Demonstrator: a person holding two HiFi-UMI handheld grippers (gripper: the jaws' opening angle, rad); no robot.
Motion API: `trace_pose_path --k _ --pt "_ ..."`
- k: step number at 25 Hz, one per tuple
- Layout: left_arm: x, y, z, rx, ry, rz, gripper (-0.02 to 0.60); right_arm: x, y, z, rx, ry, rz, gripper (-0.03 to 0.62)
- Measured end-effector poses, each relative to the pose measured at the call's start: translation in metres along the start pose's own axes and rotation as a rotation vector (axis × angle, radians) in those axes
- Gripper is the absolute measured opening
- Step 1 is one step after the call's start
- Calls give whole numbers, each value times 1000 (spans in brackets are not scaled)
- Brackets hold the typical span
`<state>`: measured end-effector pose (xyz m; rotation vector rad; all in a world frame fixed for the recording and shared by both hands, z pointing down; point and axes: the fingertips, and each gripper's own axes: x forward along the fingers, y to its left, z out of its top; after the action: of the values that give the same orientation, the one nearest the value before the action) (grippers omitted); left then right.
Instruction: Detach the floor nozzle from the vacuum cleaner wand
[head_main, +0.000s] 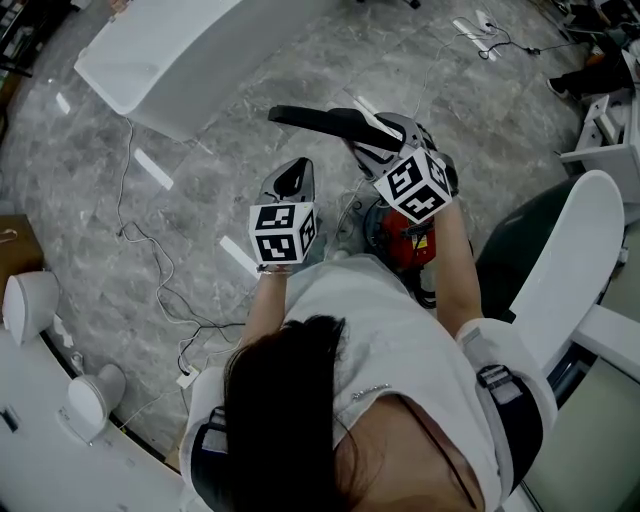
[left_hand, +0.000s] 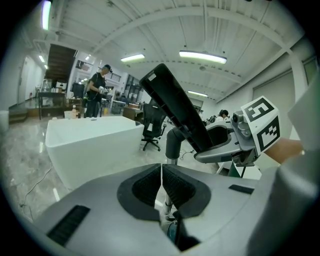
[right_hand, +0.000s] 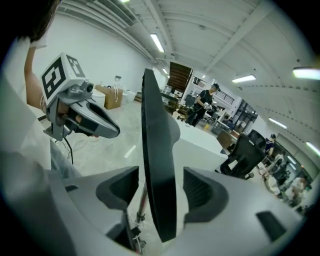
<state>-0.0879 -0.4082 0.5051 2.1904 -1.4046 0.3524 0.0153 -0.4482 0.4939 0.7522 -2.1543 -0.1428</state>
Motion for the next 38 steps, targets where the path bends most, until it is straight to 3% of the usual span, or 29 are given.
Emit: trace_pose_path --k 7,11,21,30,33,38 --pt "4 12 9 18 -13 1 5 12 1 -8 -34 51 -6 275" --pt "6 22 6 16 -5 31 5 14 -2 -11 -50 59 -19 202" --pt "16 24 -2 11 25 14 6 23 3 -12 -79 92 32 173" --pt "28 25 -7 0 40 -33 14 23 1 -4 134 57 101 155" --pt "38 19 -9 17 50 -70 49 21 0 5 243 9 142 153" --pt "56 7 -14 36 73 -138 87 20 -2 5 298 5 163 150"
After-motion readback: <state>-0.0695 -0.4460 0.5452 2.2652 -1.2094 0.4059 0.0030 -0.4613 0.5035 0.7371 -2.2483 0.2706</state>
